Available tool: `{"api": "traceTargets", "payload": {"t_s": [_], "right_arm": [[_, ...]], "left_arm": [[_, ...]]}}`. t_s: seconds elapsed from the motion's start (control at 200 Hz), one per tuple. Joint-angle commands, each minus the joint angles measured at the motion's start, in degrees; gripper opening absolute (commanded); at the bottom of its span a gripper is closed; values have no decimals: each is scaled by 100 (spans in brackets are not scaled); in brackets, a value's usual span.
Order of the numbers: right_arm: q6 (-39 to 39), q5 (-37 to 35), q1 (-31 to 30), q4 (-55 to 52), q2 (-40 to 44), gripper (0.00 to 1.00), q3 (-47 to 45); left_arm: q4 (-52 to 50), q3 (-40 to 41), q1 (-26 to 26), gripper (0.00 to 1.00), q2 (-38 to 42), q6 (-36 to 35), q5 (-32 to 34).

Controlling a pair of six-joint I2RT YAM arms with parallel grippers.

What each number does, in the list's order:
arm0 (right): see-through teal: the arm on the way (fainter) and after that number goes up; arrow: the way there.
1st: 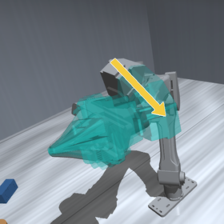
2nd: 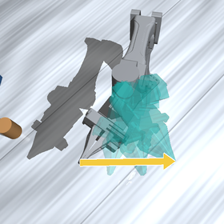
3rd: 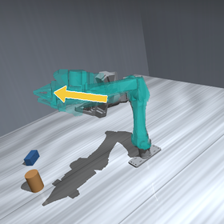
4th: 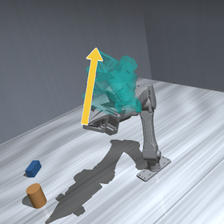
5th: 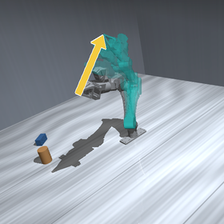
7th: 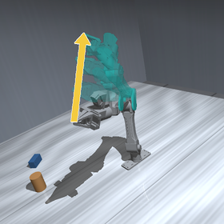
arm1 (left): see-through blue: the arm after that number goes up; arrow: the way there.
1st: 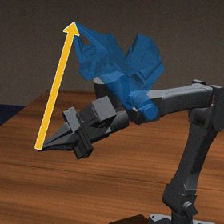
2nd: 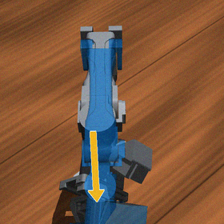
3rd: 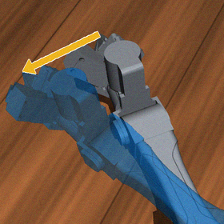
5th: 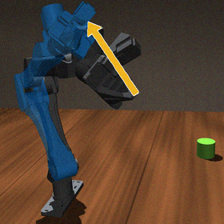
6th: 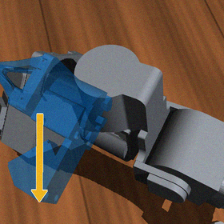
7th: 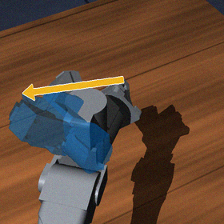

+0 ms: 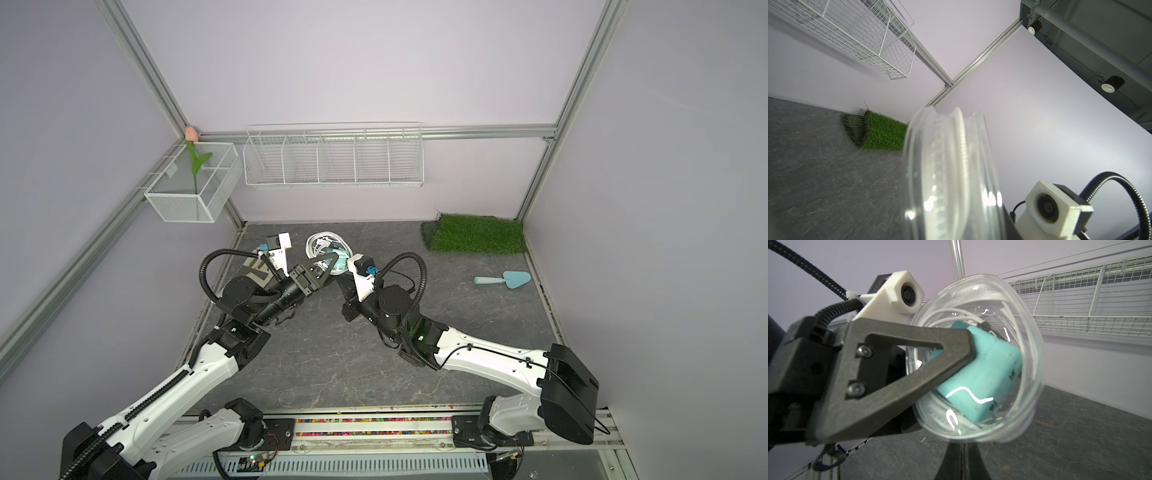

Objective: Pack away charging kits
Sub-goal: Zip the zipper on the storage bag.

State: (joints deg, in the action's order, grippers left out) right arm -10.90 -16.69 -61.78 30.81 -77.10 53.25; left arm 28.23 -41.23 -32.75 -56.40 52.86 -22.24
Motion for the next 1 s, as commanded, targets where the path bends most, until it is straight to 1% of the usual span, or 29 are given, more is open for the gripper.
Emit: {"api": "traceTargets", "payload": {"t_s": [0.0,0.19,0.245,0.26,0.315,0.385,0.455,0.565,0.695,0.73,0.78,0.83,0.88,0.951,0.976,0.996], "right_arm": [[82,-239,22,148,139,7,14],[308,-543,34,-45,400,6,-197],[376,-632,82,-102,528,6,-254],[393,-657,97,-131,571,7,-411],[417,-768,173,-236,740,6,-547],[415,-766,307,-398,950,7,-663],[474,-644,401,-590,1136,6,-711],[670,-585,500,-888,1288,7,-676],[898,-312,656,-1178,1429,7,-620],[962,-180,699,-1250,1460,7,-606],[1080,231,759,-1445,1499,7,-568],[1157,583,764,-1549,1542,17,-598],[1064,741,763,-1464,1596,32,-714],[902,985,734,-1213,1620,46,-879],[852,1026,707,-1124,1597,52,-907],[836,1083,686,-1069,1558,56,-913]], "left_arm": [[-73,42,-29,6,128,-68,71],[-399,54,-21,3,258,-232,266],[-557,37,-21,2,333,-301,314],[-612,29,-21,2,351,-322,312],[-782,-5,-21,1,403,-398,328],[-1039,-95,-21,0,405,-479,306],[-1132,-160,-21,0,354,-483,193],[-1118,-223,-21,0,233,-474,-160],[-1455,-514,-21,0,8,-742,-676],[-1559,-583,-21,0,-53,-779,-728],[-1532,-590,-21,0,-81,-765,-730],[-1463,-562,-21,0,-63,-724,-644],[-1409,-557,-21,0,-47,-716,-606],[-1304,-591,-21,0,-68,-677,-615],[-1275,-613,-21,0,-84,-659,-651],[-1247,-635,-21,0,-101,-648,-683]]}}
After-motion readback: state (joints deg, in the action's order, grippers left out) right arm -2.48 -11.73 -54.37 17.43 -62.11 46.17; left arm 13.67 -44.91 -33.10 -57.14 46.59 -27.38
